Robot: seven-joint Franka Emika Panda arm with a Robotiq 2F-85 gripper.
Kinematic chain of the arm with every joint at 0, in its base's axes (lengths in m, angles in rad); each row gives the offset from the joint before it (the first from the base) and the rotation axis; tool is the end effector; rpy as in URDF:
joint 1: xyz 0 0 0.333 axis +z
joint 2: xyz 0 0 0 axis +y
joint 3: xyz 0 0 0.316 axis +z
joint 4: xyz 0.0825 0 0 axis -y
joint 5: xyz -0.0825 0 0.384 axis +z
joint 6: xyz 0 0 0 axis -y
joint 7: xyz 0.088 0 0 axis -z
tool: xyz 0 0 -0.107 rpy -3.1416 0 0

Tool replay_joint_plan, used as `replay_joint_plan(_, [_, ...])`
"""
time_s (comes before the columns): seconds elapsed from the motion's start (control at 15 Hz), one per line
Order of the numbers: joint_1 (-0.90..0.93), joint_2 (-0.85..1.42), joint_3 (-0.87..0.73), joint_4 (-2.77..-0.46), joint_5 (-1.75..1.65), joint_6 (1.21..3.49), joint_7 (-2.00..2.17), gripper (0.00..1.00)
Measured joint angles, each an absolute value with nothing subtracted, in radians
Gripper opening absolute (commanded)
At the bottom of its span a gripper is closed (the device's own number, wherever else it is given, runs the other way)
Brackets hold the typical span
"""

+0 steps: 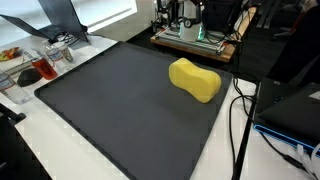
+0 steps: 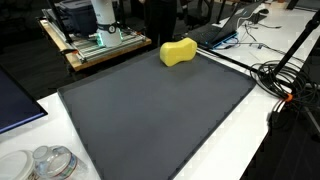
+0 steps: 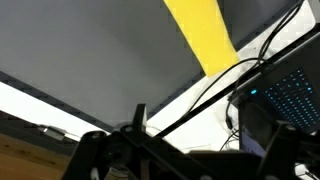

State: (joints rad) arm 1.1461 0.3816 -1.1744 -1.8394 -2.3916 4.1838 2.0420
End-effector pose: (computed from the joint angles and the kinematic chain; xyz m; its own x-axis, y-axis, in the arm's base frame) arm 0.4530 0.1336 0.4280 0.6758 0.6526 0.3425 0.7090 -0.7026 -0.0603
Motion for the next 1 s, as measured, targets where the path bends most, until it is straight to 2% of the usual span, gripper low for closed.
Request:
replay_joint_plan(0.27, [0.887, 0.422, -0.880, -1.778, -2.364, 4.187, 2.026, 1.00])
replay_joint_plan(0.6, [0.568, 0.565, -0.551, -1.596, -2.387, 4.213, 1.994, 1.00])
replay_joint_plan(1.0, [0.360, 0.722, -0.283, -1.469, -2.507, 4.214, 1.966, 1.00])
